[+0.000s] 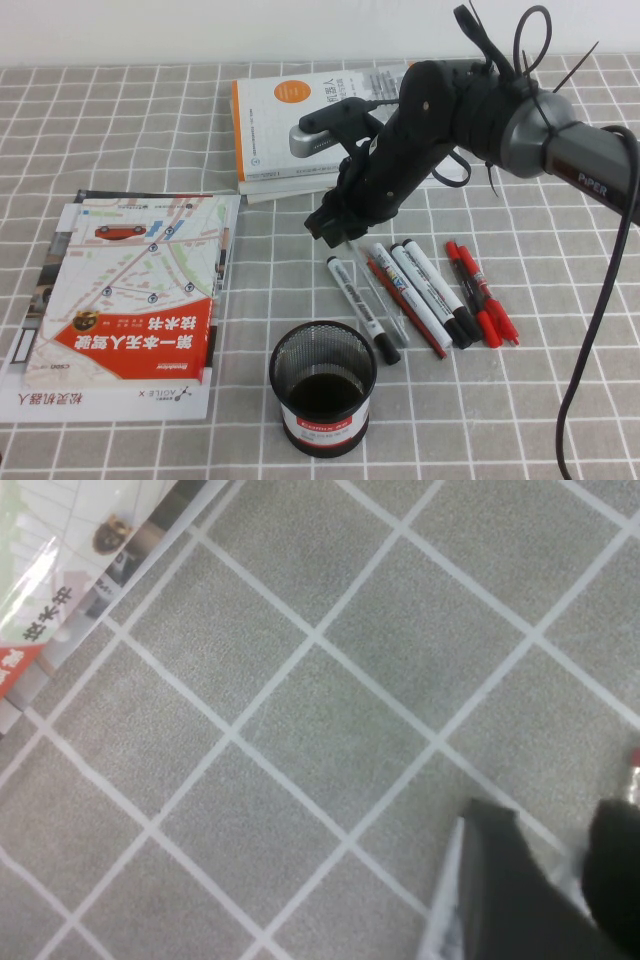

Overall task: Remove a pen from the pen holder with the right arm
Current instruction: 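Take a marker out of the pen holder and lay it on the table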

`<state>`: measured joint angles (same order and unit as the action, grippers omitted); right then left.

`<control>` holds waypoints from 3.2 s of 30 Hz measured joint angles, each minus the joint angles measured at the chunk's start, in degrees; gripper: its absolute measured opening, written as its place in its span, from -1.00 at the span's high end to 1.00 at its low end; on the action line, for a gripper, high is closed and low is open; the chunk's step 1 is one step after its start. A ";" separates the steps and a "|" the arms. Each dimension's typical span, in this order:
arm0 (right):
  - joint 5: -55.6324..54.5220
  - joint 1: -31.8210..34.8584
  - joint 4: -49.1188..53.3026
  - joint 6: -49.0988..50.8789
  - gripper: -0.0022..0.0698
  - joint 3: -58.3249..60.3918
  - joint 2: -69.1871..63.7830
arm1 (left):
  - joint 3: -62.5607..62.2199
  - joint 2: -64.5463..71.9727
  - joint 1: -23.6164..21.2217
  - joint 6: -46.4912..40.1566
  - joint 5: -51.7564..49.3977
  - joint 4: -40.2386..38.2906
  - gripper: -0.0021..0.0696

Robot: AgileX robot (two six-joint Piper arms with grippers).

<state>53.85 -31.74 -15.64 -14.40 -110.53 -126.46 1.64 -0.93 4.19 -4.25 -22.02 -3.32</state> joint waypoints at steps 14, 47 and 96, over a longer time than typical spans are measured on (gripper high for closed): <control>2.08 0.00 1.02 0.00 0.40 0.00 0.59 | 0.00 0.00 0.00 0.00 0.00 0.00 0.95; 9.55 -1.68 4.20 9.81 0.97 48.71 72.39 | 0.00 0.00 0.00 0.00 0.00 0.00 0.95; -33.17 29.71 5.49 10.22 0.97 112.10 126.95 | 0.00 0.00 0.00 0.00 0.00 0.00 0.95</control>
<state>20.68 -2.03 -10.15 -4.18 1.58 0.48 1.64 -0.93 4.19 -4.25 -22.02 -3.32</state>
